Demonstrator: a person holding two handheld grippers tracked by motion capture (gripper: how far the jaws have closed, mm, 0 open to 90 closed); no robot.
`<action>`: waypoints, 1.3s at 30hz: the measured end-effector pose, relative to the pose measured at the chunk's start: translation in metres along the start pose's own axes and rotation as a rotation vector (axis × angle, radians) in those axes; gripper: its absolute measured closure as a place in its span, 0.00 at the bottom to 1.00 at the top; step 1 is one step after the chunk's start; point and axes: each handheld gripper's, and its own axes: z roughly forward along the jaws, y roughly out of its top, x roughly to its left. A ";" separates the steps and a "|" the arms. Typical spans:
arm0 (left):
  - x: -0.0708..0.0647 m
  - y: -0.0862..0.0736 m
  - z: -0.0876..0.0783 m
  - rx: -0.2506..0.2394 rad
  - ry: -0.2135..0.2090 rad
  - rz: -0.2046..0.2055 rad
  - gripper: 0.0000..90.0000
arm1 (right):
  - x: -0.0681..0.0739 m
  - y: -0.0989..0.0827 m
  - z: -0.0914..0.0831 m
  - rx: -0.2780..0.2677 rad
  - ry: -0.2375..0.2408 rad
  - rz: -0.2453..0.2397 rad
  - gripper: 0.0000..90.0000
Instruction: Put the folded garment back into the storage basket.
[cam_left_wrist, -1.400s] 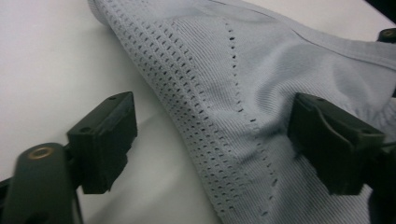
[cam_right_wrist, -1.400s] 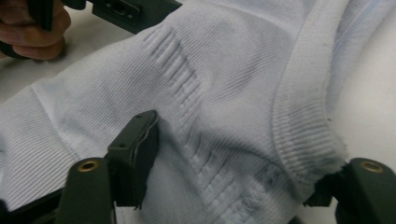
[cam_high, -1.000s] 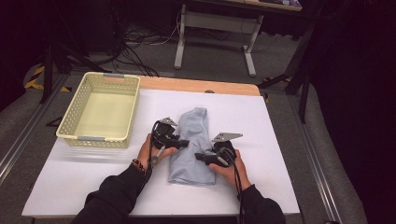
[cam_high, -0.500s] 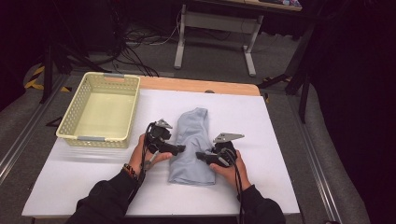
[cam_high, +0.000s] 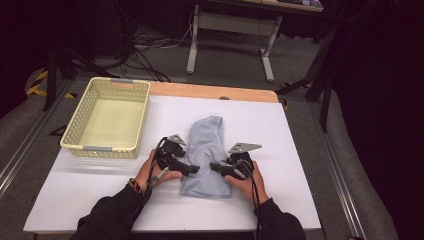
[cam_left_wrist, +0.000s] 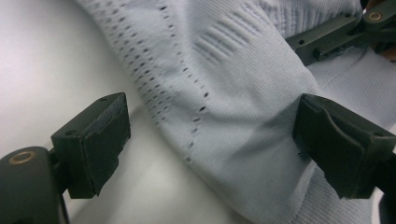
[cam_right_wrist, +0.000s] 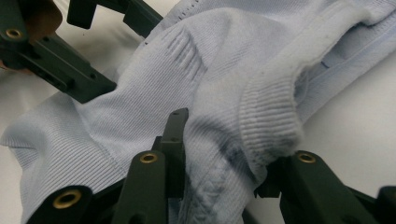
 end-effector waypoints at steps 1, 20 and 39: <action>-0.002 0.001 0.002 0.007 0.005 0.014 0.12 | 0.000 0.000 0.000 0.000 0.000 -0.003 0.71; -0.013 0.010 0.004 0.009 0.003 0.138 0.68 | 0.001 0.000 -0.003 -0.049 -0.015 -0.017 0.75; -0.031 0.023 -0.024 -0.024 0.126 0.251 0.69 | 0.016 0.014 -0.019 -0.159 -0.068 -0.095 0.75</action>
